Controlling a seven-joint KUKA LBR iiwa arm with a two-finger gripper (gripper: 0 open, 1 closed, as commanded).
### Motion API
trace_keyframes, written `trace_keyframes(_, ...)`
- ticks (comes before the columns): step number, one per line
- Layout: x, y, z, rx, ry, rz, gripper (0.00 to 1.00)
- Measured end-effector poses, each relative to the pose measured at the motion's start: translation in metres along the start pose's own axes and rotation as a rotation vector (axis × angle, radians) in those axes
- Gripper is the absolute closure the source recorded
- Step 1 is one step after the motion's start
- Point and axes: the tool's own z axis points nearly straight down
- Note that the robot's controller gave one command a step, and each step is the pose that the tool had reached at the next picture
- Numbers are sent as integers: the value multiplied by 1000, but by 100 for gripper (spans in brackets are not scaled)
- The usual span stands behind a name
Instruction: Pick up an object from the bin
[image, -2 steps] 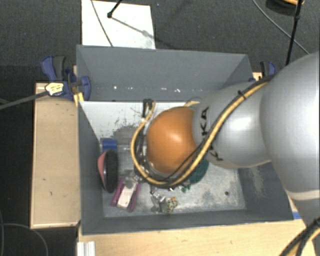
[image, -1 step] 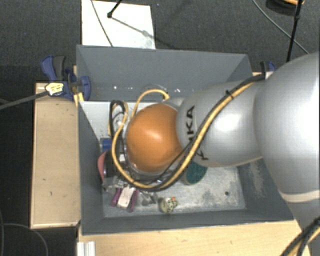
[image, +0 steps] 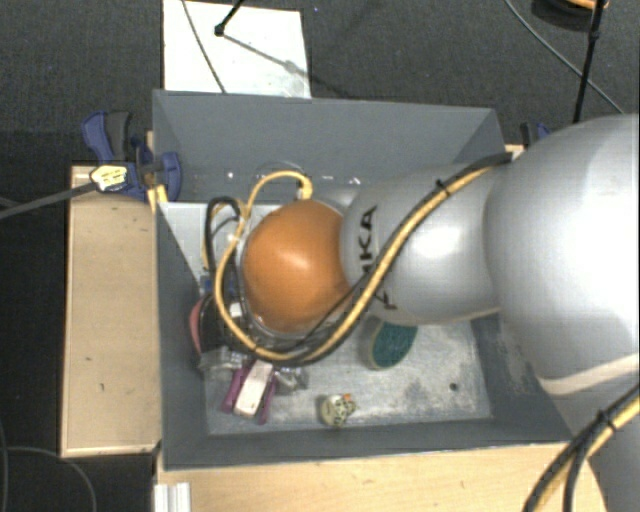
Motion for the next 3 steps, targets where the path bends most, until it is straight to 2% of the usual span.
trace_keyframes(1,-1,0,-1,-1,-2,9,0)
trace_keyframes(2,-2,0,-2,-1,-3,13,100)
trace_keyframes(3,-2,0,-22,-2,4,21,100)
